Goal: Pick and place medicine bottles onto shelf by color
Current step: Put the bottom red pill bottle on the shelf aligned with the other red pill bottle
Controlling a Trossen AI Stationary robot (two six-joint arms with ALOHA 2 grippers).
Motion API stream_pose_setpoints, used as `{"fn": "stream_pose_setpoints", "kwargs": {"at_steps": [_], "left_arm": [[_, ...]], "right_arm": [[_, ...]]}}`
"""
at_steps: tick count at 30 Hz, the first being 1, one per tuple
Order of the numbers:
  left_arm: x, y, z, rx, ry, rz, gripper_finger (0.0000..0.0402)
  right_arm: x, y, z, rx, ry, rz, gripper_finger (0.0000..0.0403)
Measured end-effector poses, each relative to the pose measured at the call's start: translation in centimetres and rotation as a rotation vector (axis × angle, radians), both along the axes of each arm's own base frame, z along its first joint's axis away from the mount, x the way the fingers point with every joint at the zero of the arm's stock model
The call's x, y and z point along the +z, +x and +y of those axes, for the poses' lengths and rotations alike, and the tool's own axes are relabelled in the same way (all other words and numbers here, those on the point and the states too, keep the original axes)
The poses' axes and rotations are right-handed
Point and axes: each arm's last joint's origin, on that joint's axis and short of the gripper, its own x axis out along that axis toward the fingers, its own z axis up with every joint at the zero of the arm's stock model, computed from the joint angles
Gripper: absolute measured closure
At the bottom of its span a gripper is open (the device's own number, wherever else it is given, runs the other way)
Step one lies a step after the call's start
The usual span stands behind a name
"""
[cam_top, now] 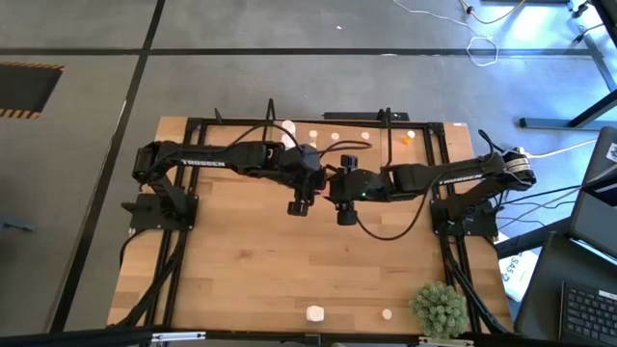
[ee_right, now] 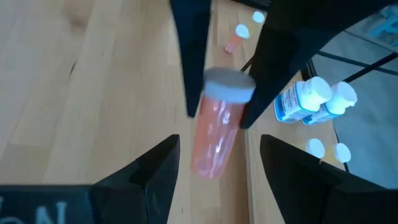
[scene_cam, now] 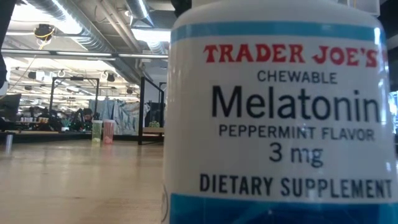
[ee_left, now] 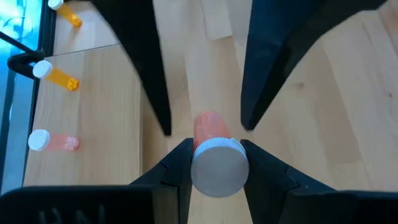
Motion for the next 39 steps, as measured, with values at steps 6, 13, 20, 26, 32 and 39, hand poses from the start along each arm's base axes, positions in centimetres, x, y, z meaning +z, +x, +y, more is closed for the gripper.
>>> {"fn": "stream_pose_setpoints", "kwargs": {"at_steps": [6, 13, 20, 26, 32, 39], "left_arm": [[0.0, 0.0, -0.1, 0.011, -0.014, -0.002, 0.0297], [0.0, 0.0, -0.1, 0.016, -0.018, -0.003, 0.0297], [0.0, 0.0, -0.1, 0.018, -0.017, -0.003, 0.0297], [0.0, 0.0, -0.1, 0.017, -0.017, -0.005, 0.0297], [0.0, 0.0, -0.1, 0.018, -0.020, -0.003, 0.0297], [0.0, 0.0, -0.1, 0.018, -0.020, -0.001, 0.0297]], "right_arm": [[0.1, 0.3, 0.0, -0.027, 0.036, -0.034, 0.0178], [-0.1, 0.3, -0.3, -0.075, 0.079, -0.042, 0.0178], [-0.6, 0.7, -0.8, -0.105, 0.096, -0.031, 0.0178], [-1.2, 1.1, -0.7, -0.102, 0.091, -0.016, 0.0178], [-1.2, 1.4, -0.7, -0.087, 0.078, -0.039, 0.0178], [-1.1, 1.5, -0.7, -0.083, 0.075, -0.044, 0.0179]]}}
